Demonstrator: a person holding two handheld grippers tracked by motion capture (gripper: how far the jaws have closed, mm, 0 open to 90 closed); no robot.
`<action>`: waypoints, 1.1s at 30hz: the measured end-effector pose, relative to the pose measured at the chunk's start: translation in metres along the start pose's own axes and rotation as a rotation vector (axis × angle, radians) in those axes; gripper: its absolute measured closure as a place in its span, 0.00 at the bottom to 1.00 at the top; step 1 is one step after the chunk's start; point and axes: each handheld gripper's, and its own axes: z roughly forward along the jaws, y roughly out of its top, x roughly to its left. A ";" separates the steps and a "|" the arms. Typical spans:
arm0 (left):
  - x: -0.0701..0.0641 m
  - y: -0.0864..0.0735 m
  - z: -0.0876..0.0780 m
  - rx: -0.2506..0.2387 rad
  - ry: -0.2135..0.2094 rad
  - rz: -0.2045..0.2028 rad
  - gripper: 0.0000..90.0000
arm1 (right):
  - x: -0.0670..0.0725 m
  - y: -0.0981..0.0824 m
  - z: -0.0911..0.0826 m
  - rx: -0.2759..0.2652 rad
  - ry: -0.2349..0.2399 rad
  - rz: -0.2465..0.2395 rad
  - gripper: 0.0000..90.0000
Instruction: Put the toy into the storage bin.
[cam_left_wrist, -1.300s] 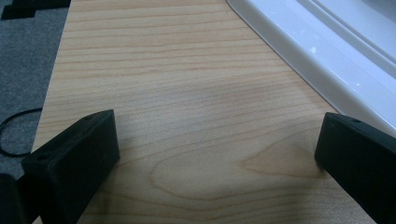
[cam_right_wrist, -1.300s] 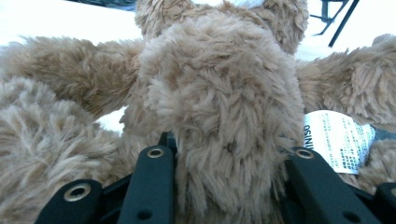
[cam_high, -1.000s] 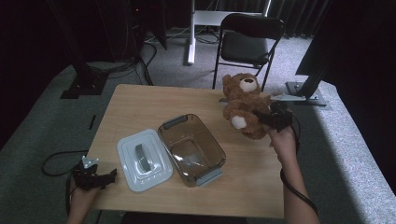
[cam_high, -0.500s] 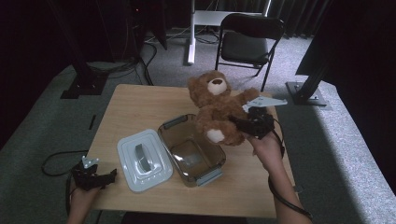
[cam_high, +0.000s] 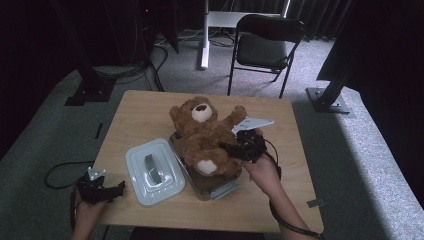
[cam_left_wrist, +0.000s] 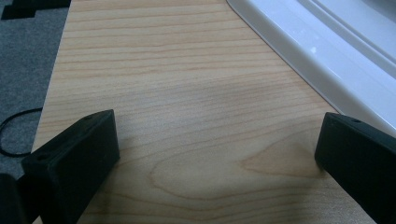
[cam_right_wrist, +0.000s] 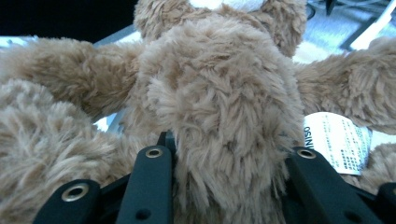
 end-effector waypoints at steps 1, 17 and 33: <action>0.000 0.000 0.000 -0.001 0.000 0.001 0.00 | 0.001 -0.003 0.005 0.013 0.003 0.003 0.72; -0.001 -0.001 -0.001 0.003 0.005 -0.002 0.00 | 0.024 -0.049 0.050 0.125 -0.036 -0.023 0.59; -0.001 -0.001 -0.001 0.000 0.004 -0.004 0.00 | 0.017 0.005 0.016 -0.052 -0.021 0.047 0.22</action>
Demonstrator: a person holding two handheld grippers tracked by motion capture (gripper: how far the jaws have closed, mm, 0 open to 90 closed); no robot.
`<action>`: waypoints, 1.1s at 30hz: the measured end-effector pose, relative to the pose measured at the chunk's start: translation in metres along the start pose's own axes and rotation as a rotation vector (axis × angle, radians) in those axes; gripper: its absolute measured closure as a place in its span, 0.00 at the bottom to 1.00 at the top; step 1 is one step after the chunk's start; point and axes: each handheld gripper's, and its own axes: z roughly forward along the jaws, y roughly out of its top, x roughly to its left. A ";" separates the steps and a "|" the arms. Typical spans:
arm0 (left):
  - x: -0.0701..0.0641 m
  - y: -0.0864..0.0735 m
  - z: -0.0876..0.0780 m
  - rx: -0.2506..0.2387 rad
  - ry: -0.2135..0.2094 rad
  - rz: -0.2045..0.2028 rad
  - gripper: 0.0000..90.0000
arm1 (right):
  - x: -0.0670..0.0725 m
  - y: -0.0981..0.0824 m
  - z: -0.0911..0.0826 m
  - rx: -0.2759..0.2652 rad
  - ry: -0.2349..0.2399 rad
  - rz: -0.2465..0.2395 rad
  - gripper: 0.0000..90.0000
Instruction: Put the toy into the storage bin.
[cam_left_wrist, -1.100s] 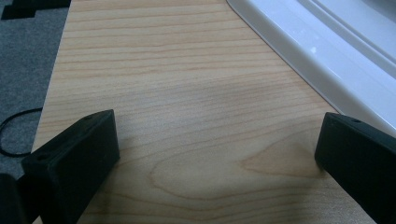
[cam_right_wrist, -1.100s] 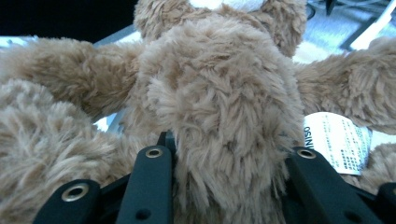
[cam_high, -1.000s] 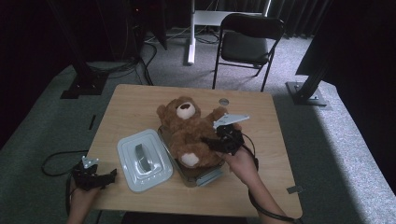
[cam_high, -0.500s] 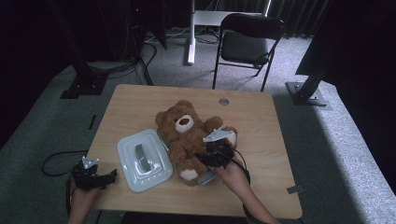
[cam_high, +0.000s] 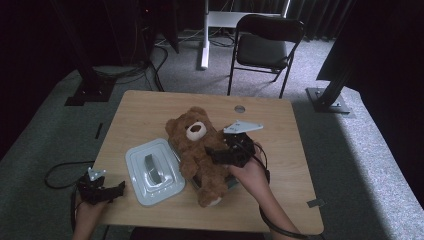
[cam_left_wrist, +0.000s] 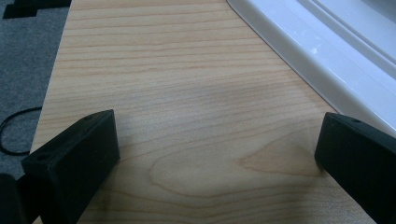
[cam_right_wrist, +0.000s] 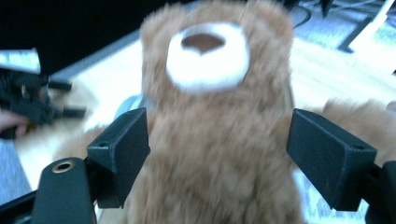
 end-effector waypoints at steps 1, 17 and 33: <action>0.000 0.000 0.000 0.001 0.000 0.000 0.00 | -0.001 0.003 0.000 -0.009 0.003 0.006 0.22; 0.000 0.000 0.000 0.002 -0.001 0.001 0.00 | -0.002 0.073 0.059 0.030 0.015 0.025 0.20; -0.001 0.000 0.000 0.000 -0.004 0.004 0.00 | -0.006 0.033 0.105 0.204 0.053 0.017 0.30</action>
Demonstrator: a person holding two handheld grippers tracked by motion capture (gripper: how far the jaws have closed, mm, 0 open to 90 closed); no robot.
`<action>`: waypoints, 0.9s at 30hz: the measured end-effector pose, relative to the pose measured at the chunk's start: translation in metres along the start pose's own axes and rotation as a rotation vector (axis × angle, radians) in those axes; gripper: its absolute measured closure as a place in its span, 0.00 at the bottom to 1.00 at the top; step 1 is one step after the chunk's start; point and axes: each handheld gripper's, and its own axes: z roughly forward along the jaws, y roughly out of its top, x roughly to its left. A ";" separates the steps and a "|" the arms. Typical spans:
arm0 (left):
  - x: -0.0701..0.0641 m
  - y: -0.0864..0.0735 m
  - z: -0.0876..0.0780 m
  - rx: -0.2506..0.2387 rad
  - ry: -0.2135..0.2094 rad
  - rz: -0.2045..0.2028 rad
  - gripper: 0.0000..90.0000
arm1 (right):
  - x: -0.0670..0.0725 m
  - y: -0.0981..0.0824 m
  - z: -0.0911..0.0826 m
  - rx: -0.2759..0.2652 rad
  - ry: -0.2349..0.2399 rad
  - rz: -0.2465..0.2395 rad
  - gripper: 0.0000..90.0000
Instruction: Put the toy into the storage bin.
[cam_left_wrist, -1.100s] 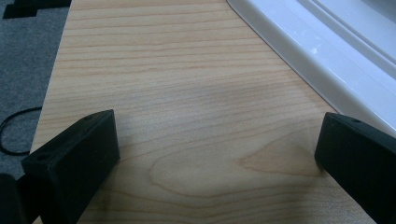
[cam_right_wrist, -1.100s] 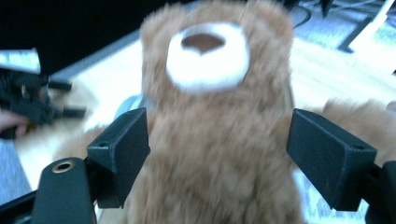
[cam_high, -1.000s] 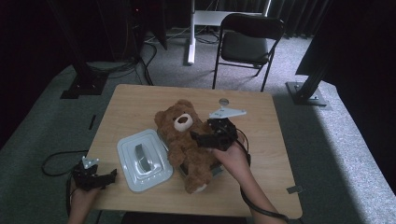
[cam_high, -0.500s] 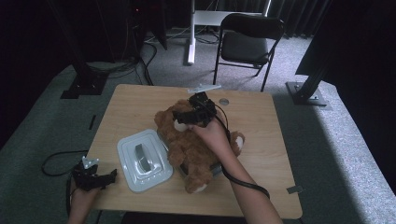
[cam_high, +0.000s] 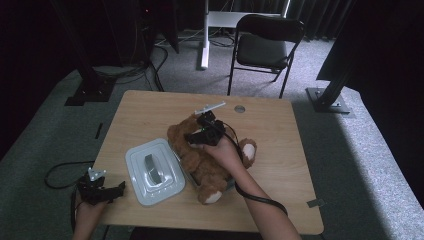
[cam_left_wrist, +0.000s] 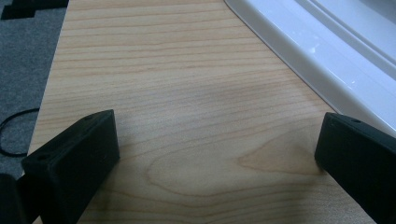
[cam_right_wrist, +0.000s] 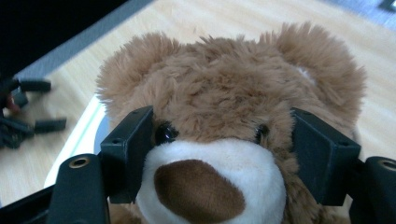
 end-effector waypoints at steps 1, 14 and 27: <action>0.000 0.000 0.000 0.000 0.000 0.000 0.00 | 0.000 -0.002 0.002 0.005 -0.003 -0.003 0.31; 0.000 0.000 0.000 0.000 -0.002 0.002 0.00 | 0.008 -0.017 0.068 0.269 -0.051 -0.002 0.34; 0.000 0.000 0.000 0.000 -0.002 0.002 0.00 | 0.022 -0.003 0.014 0.092 0.003 -0.045 0.31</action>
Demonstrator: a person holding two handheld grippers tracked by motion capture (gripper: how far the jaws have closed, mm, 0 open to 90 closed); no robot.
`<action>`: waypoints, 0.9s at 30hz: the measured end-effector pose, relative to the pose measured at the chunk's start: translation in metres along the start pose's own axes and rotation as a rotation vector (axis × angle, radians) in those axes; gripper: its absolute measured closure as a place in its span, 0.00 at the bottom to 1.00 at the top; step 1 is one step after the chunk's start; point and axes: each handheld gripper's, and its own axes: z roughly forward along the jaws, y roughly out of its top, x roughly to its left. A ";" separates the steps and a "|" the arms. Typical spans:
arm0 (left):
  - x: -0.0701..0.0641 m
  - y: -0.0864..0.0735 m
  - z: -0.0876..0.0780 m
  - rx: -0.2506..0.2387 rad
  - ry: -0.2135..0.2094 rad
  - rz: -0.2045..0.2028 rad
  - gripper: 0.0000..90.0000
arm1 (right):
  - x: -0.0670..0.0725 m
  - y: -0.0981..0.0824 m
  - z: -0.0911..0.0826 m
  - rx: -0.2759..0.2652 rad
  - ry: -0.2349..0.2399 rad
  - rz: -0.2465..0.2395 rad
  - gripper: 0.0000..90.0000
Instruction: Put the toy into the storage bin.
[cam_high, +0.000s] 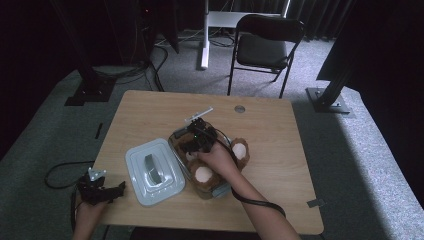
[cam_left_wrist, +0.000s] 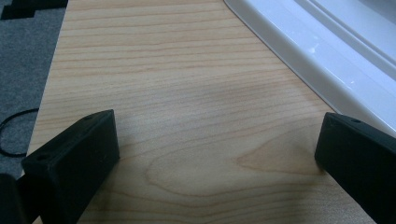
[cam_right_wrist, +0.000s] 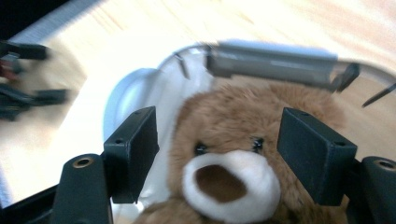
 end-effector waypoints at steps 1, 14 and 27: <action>0.000 0.000 0.000 0.000 0.000 0.000 0.00 | 0.001 0.000 -0.006 -0.016 0.011 -0.002 0.31; 0.000 0.000 0.000 0.000 0.000 -0.001 0.00 | 0.012 -0.034 -0.079 -0.140 0.096 -0.048 0.31; 0.000 0.000 0.000 0.001 -0.001 0.000 0.00 | 0.000 -0.079 -0.075 -0.047 0.098 -0.038 0.32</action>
